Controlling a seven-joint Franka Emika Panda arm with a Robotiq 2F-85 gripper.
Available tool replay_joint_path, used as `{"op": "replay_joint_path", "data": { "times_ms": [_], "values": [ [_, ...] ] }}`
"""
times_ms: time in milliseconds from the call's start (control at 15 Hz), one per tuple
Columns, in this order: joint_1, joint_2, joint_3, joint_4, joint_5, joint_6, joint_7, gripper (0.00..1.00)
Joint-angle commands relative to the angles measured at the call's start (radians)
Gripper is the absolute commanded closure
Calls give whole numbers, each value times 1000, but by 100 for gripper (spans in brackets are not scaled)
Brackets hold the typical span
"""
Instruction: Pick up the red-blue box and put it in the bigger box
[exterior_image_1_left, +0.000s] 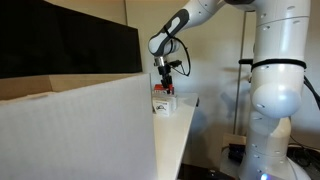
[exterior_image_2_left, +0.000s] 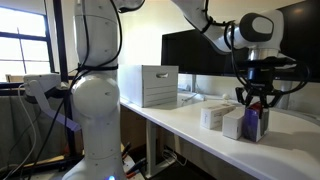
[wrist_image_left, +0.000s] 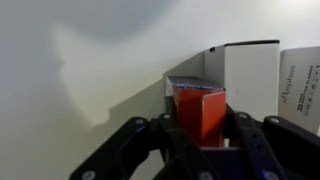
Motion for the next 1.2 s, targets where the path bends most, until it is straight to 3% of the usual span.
{"op": "replay_joint_path", "data": {
  "times_ms": [0,467,1133],
  "values": [
    [-6,-65,13,-34,-15,-9,48,84],
    [9,-202,37,-81,-19,-76,174,84],
    [92,-381,144,-63,35,-291,365,84]
  ]
}}
